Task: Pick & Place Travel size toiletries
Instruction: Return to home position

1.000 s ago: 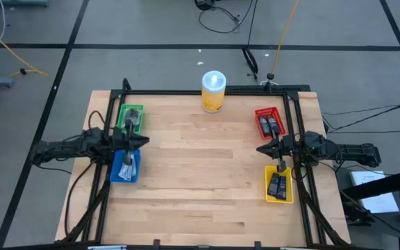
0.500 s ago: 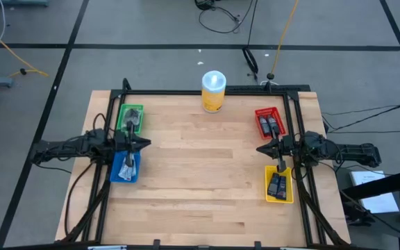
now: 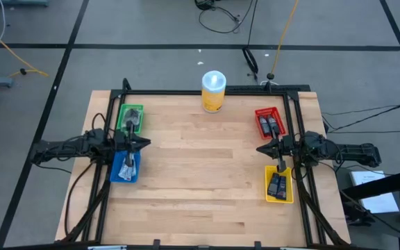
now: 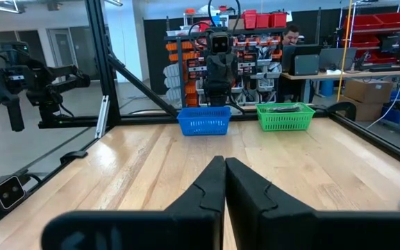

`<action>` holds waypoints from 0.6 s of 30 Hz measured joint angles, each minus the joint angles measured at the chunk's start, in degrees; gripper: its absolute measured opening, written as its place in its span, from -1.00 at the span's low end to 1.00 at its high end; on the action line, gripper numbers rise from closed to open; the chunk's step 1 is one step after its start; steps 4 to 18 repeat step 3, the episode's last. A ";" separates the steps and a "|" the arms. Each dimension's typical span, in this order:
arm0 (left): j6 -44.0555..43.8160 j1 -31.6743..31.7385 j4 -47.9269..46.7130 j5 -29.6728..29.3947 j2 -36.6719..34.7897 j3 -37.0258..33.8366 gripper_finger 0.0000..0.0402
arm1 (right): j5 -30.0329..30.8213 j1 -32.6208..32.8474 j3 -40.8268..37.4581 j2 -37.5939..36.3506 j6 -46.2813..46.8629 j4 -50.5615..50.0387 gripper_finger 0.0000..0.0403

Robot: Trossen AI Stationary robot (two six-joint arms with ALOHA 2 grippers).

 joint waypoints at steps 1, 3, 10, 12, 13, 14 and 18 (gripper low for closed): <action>-0.05 0.00 0.00 0.02 0.00 0.00 -0.85 | 0.00 0.00 0.00 0.00 0.00 0.00 -0.98; 0.08 0.00 0.00 0.00 0.00 0.00 -0.85 | 0.00 0.02 0.00 0.00 0.00 0.00 -0.98; 0.08 0.00 0.00 0.00 0.00 0.00 -0.85 | 0.00 0.02 0.00 0.00 0.00 0.00 -0.98; 0.08 0.00 0.00 0.00 0.00 0.00 -0.85 | 0.00 0.02 0.00 0.00 0.00 0.00 -0.98; 0.08 0.00 0.00 0.00 0.00 0.00 -0.85 | 0.00 0.02 0.00 0.00 0.00 0.00 -0.98; 0.08 0.00 0.00 0.00 0.00 0.00 -0.85 | 0.00 0.02 0.00 0.00 0.00 0.00 -0.98; 0.08 0.00 0.00 0.00 0.00 0.00 -0.85 | 0.00 0.02 0.00 0.00 0.00 0.00 -0.98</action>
